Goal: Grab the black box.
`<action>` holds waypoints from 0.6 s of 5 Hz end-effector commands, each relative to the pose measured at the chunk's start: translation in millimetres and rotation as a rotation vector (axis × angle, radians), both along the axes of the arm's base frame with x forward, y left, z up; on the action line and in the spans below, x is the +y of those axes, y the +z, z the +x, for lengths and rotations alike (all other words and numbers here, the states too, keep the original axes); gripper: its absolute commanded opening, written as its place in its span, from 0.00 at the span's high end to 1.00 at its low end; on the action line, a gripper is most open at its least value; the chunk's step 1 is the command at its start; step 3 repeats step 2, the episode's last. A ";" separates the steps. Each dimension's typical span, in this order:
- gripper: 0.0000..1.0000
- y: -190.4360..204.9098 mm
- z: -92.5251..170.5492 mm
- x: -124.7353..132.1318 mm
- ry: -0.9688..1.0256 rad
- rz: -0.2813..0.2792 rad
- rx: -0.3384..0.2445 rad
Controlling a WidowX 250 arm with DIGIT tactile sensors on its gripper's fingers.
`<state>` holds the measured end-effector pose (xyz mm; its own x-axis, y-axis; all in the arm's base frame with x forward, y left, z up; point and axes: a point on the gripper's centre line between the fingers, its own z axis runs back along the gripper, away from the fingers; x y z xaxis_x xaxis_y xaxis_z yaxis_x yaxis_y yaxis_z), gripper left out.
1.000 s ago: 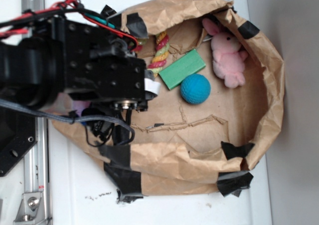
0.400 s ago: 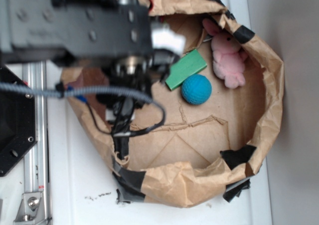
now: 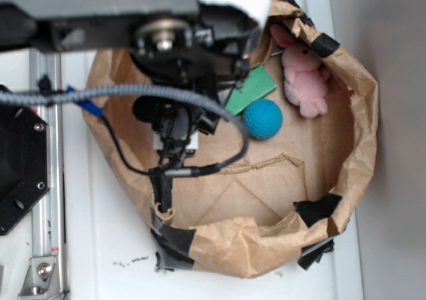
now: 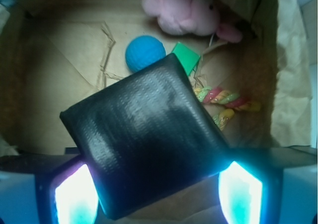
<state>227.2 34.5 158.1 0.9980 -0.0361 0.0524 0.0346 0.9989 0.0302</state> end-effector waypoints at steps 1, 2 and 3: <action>1.00 25.8 -7.8 -1.0 0.083 0.056 -0.123; 1.00 22.1 -8.5 0.6 0.078 0.030 -0.115; 1.00 22.1 -8.5 0.6 0.078 0.030 -0.115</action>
